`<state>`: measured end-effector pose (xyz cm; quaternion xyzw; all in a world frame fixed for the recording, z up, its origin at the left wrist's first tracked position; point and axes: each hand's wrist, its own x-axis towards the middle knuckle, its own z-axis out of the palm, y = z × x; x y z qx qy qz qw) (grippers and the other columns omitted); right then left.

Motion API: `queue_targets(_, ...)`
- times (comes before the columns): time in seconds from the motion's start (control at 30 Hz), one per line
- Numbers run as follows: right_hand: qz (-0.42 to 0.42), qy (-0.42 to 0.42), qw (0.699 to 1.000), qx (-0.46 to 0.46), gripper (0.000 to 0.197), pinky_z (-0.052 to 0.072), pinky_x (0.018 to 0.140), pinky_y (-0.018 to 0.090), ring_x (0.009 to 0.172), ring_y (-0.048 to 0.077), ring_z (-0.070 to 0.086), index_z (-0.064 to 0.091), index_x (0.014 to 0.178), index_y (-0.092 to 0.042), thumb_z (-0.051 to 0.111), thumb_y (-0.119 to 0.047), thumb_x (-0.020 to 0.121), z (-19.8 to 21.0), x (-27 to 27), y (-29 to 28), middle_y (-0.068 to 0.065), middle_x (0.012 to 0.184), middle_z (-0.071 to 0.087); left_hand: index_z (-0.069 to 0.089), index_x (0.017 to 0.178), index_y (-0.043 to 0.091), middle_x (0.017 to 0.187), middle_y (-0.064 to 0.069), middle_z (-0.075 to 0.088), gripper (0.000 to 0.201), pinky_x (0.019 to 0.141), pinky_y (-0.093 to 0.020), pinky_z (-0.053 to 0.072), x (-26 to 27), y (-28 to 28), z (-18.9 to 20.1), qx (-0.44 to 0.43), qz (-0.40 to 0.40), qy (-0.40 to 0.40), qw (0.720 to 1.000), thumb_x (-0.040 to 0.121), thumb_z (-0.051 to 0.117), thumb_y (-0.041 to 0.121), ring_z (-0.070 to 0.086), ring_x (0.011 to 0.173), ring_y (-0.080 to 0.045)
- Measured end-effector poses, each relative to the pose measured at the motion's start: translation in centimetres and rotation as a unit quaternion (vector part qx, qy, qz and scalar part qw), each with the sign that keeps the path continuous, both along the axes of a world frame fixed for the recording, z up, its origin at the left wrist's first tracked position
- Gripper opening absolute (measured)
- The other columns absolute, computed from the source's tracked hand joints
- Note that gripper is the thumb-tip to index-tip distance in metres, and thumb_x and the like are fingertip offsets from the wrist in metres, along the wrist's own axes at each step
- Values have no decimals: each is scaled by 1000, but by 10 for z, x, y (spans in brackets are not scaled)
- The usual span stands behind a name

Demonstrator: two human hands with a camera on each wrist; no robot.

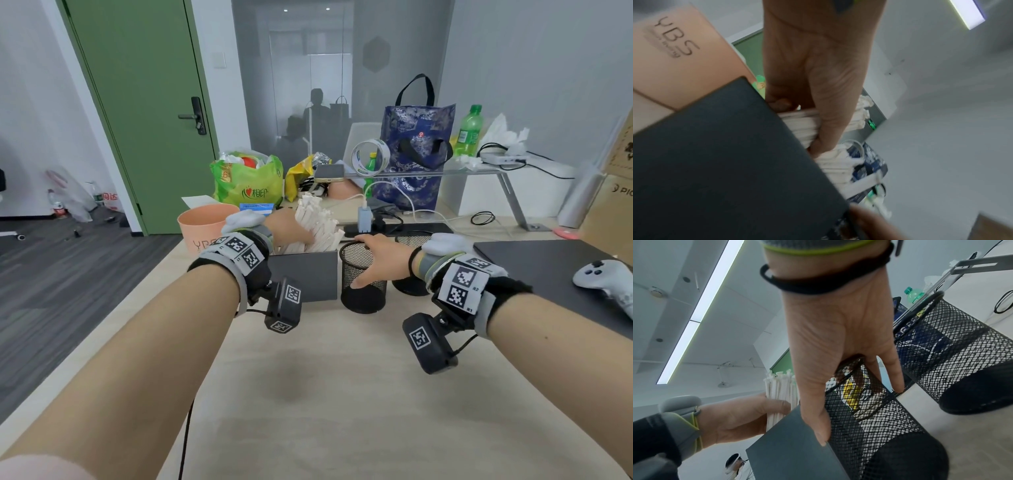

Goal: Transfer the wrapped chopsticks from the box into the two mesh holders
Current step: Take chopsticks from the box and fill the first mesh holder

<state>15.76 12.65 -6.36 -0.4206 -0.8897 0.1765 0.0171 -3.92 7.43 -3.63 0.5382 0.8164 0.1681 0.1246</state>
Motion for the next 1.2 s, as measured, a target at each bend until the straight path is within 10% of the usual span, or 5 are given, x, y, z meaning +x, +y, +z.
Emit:
queue_targets(0.27, -8, -9, 1000, 10, 106, 31, 112, 35, 142, 27, 30, 13, 151, -18, 76, -45, 70, 1, 0, -2, 12, 155, 22, 56, 75, 19, 82, 0, 59, 17, 65, -19, 44, -1, -8, 6, -52, -32, -31, 998, 85, 65, 30, 57, 79, -21)
queue_targets(0.43, -14, -8, 1000, 12, 106, 32, 111, 35, 140, 27, 32, 14, 151, -18, 76, -45, 70, 1, -1, -2, 11, 154, 23, 58, 122, 8, 112, -7, 60, 52, 86, -29, 42, 10, 0, -8, -31, -41, 75, 996, 84, 63, 44, 57, 105, -24)
queue_targets(0.8, -14, -11, 1000, 13, 106, 31, 112, 37, 141, 27, 30, 14, 151, -18, 75, -46, 70, -1, -2, -1, 11, 155, 22, 45, 74, 13, 79, -9, 50, 29, 61, -27, 45, -8, -5, 25, 163, 111, -134, 971, 79, 71, 26, 51, 74, -20)
queue_targets(0.9, -13, -13, 1000, 10, 107, 31, 113, 37, 142, 28, 29, 12, 151, -18, 75, -46, 70, 1, -1, -2, 11, 156, 20, 32, 58, 13, 61, -2, 37, 40, 36, -14, 33, -1, -9, 24, 181, 131, -125, 967, 81, 65, 14, 37, 54, -13)
queue_targets(1.2, -2, -58, 998, 6, 108, 35, 112, 39, 137, 28, 36, 14, 150, -18, 78, -47, 67, 10, 11, -7, 11, 151, 29, 44, 64, 11, 68, -1, 48, 33, 49, -20, 35, 5, -15, 49, 326, 128, -209, 913, 74, 70, 26, 49, 70, -15)
